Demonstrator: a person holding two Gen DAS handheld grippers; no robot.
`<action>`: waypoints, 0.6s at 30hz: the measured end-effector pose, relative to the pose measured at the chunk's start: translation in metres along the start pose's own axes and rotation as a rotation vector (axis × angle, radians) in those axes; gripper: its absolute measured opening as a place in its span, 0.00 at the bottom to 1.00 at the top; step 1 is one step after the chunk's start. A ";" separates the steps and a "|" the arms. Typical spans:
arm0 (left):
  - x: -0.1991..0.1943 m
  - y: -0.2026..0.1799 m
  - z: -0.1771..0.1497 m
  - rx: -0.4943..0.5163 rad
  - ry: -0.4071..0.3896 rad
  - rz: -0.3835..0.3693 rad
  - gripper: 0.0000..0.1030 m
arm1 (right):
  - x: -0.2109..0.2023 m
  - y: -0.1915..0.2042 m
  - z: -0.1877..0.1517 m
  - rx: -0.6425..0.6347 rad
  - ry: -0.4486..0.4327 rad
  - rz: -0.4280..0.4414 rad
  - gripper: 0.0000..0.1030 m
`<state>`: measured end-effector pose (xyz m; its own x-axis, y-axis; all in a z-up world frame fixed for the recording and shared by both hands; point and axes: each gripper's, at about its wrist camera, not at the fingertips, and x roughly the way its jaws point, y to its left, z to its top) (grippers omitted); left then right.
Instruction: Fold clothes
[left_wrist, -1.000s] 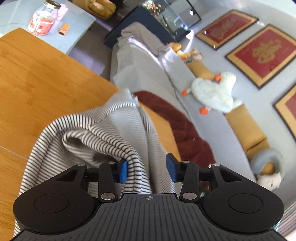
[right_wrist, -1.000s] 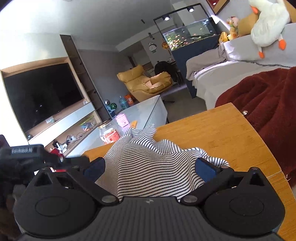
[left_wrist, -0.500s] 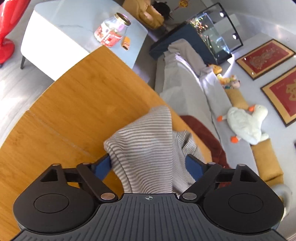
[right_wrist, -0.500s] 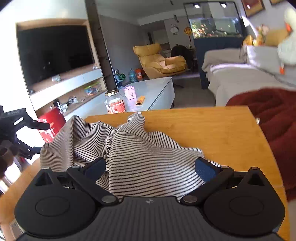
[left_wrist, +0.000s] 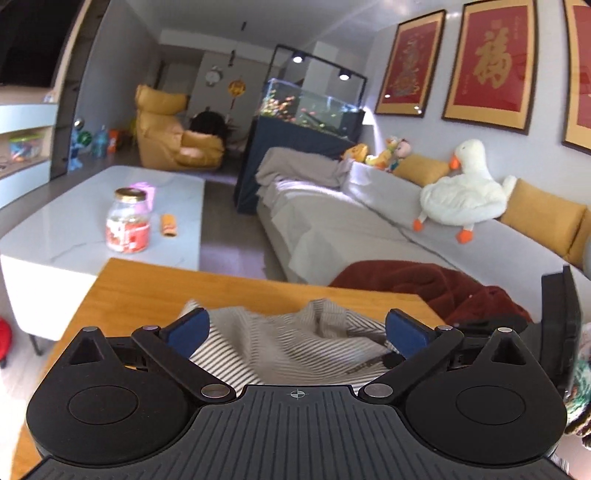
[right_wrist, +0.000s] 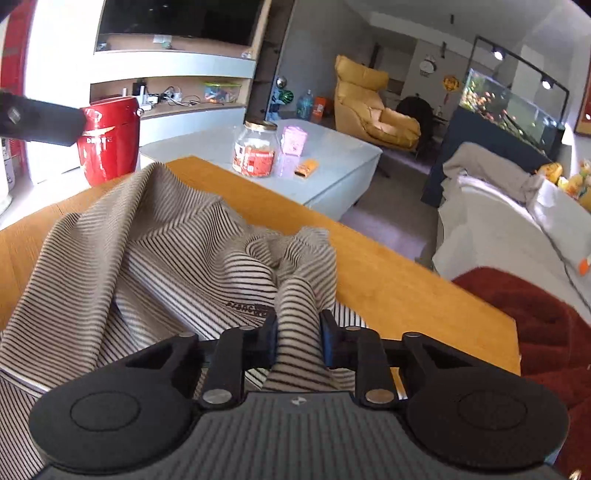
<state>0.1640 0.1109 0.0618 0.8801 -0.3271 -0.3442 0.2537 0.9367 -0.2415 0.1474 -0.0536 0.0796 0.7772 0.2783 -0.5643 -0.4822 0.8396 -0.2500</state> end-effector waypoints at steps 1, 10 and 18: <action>0.011 -0.003 -0.005 0.017 -0.005 0.001 1.00 | -0.003 -0.008 0.010 -0.007 -0.029 -0.031 0.12; 0.065 -0.004 -0.032 0.016 -0.001 0.076 1.00 | 0.050 -0.103 0.006 0.143 0.024 -0.361 0.04; 0.066 0.033 -0.023 -0.089 0.095 0.199 1.00 | 0.041 -0.106 -0.024 0.186 0.074 -0.270 0.08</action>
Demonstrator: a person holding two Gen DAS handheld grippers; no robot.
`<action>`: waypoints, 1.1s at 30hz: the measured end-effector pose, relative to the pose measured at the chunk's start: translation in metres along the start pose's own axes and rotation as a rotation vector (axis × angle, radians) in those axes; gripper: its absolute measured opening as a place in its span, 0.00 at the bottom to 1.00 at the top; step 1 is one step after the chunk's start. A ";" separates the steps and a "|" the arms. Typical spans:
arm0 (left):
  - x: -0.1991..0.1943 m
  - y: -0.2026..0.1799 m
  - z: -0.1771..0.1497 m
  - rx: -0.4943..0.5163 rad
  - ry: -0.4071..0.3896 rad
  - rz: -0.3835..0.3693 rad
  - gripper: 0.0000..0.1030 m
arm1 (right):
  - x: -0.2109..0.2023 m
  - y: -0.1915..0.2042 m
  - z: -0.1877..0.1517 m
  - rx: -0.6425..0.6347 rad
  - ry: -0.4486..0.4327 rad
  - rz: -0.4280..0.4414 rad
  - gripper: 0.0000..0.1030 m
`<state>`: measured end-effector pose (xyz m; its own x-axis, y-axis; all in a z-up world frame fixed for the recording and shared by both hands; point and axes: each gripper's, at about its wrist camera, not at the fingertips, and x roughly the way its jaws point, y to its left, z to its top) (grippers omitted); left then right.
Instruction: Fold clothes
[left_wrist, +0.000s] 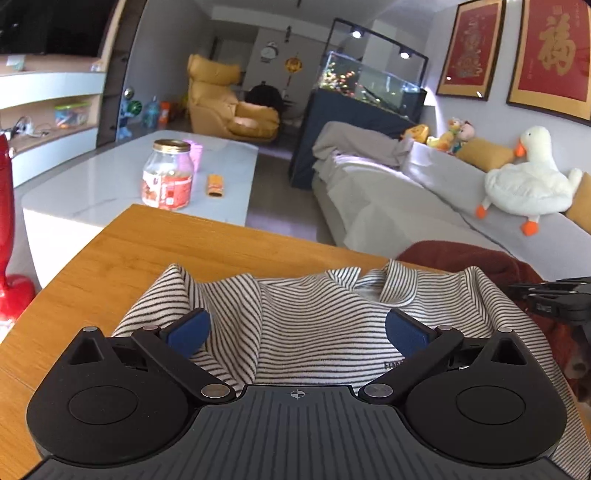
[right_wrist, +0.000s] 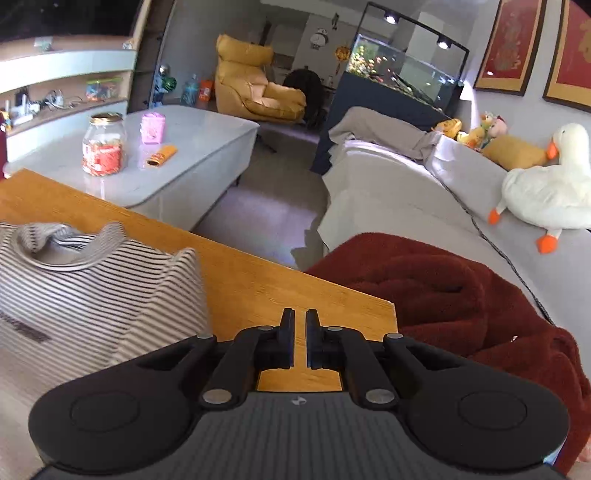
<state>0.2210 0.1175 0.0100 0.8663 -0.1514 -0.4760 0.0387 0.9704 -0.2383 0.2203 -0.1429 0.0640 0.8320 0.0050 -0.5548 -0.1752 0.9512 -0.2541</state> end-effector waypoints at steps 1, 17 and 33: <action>-0.002 0.003 0.002 0.012 -0.008 0.003 1.00 | -0.017 0.001 -0.001 -0.005 -0.018 0.035 0.11; -0.021 0.062 0.027 -0.001 0.054 0.255 1.00 | -0.181 0.068 -0.090 -0.376 0.217 0.423 0.56; -0.114 -0.018 -0.030 0.255 0.141 -0.129 1.00 | -0.121 -0.088 -0.038 -0.093 0.198 -0.063 0.09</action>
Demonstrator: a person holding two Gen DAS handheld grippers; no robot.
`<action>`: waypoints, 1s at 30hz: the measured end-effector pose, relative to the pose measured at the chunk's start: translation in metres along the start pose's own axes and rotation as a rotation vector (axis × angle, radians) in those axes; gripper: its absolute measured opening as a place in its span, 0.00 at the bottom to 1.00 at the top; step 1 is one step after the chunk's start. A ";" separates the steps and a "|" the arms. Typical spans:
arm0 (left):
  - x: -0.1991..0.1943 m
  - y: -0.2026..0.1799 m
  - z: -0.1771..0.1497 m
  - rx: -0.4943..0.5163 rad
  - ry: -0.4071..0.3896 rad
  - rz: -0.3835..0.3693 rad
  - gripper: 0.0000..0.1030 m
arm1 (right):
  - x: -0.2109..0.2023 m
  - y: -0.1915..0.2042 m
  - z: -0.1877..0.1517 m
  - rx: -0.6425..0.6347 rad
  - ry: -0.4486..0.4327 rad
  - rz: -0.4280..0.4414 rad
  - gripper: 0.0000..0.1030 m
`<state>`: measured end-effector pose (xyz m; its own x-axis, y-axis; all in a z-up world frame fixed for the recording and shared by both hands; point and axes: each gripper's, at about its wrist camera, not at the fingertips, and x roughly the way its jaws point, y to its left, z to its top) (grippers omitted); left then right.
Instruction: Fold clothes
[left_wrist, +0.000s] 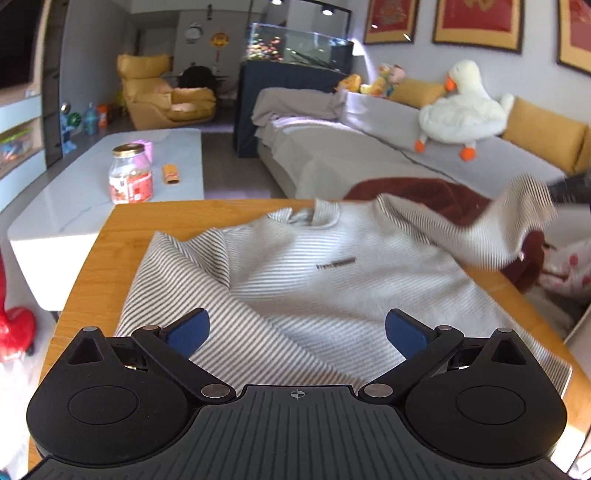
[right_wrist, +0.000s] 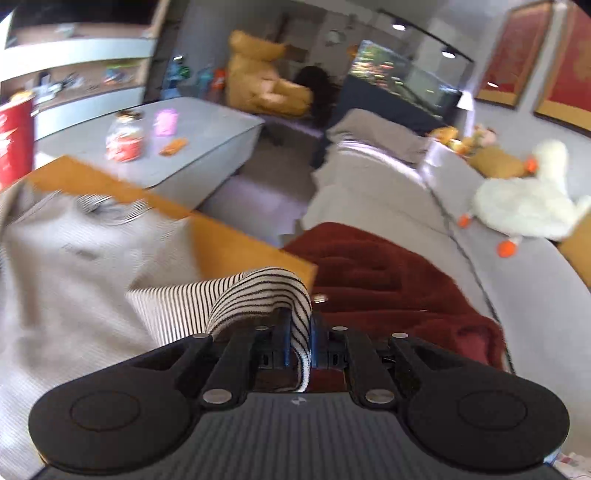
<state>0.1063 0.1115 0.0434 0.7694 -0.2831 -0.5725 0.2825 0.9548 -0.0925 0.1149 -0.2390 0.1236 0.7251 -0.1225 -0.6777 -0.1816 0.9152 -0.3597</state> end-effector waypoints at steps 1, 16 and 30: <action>0.000 -0.002 -0.003 0.008 0.007 0.001 1.00 | 0.007 -0.017 0.006 0.044 0.001 -0.035 0.09; -0.009 -0.025 -0.043 0.113 0.097 0.010 1.00 | 0.008 -0.016 0.034 0.305 -0.008 0.183 0.34; -0.032 0.030 -0.037 -0.176 0.090 0.252 1.00 | -0.009 0.209 0.015 0.426 0.238 1.003 0.50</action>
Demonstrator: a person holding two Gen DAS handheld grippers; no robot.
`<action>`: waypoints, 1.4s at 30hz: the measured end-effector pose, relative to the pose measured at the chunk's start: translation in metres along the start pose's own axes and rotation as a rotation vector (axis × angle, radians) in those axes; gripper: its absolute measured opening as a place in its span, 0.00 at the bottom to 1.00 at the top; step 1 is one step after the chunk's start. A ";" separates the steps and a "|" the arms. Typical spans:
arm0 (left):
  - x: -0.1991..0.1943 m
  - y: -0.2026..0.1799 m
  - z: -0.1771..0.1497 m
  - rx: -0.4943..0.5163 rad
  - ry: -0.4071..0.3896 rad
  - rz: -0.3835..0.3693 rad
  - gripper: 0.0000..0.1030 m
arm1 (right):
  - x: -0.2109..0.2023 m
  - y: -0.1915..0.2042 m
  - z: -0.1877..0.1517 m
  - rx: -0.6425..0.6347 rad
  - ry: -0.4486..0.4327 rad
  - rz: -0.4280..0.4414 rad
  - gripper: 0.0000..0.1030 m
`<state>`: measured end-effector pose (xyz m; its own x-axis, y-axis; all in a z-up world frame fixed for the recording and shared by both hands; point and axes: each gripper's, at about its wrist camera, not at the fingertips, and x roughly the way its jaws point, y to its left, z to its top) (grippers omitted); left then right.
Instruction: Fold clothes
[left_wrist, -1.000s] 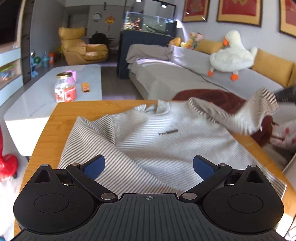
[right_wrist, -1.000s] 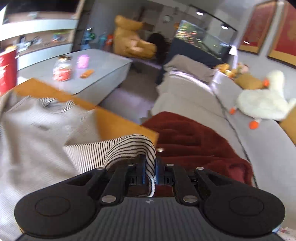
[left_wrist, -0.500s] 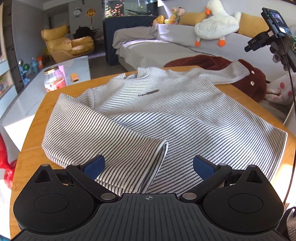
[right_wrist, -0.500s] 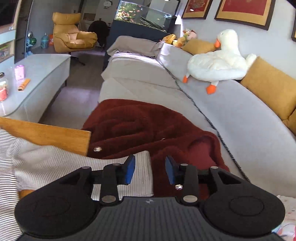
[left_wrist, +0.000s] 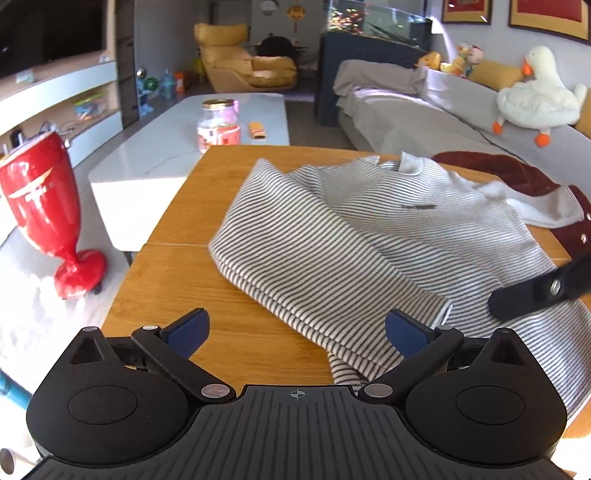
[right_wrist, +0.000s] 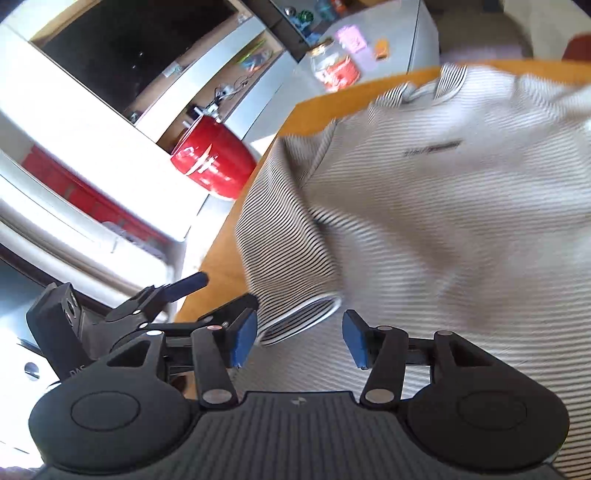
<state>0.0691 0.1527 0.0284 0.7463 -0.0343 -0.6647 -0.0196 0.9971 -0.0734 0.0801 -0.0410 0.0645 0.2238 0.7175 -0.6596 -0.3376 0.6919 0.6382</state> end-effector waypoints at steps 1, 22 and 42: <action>-0.001 0.002 0.001 -0.007 -0.003 0.005 1.00 | 0.011 0.000 -0.001 0.024 0.008 -0.004 0.50; 0.010 0.001 0.038 0.008 -0.071 -0.023 1.00 | -0.055 0.088 0.114 -0.510 -0.549 -0.196 0.00; 0.015 0.025 0.039 -0.030 -0.054 0.051 1.00 | 0.034 -0.021 0.030 0.184 0.062 0.066 0.25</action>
<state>0.1057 0.1800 0.0454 0.7787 0.0211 -0.6271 -0.0775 0.9950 -0.0628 0.1221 -0.0291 0.0401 0.1479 0.7594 -0.6336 -0.1754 0.6506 0.7389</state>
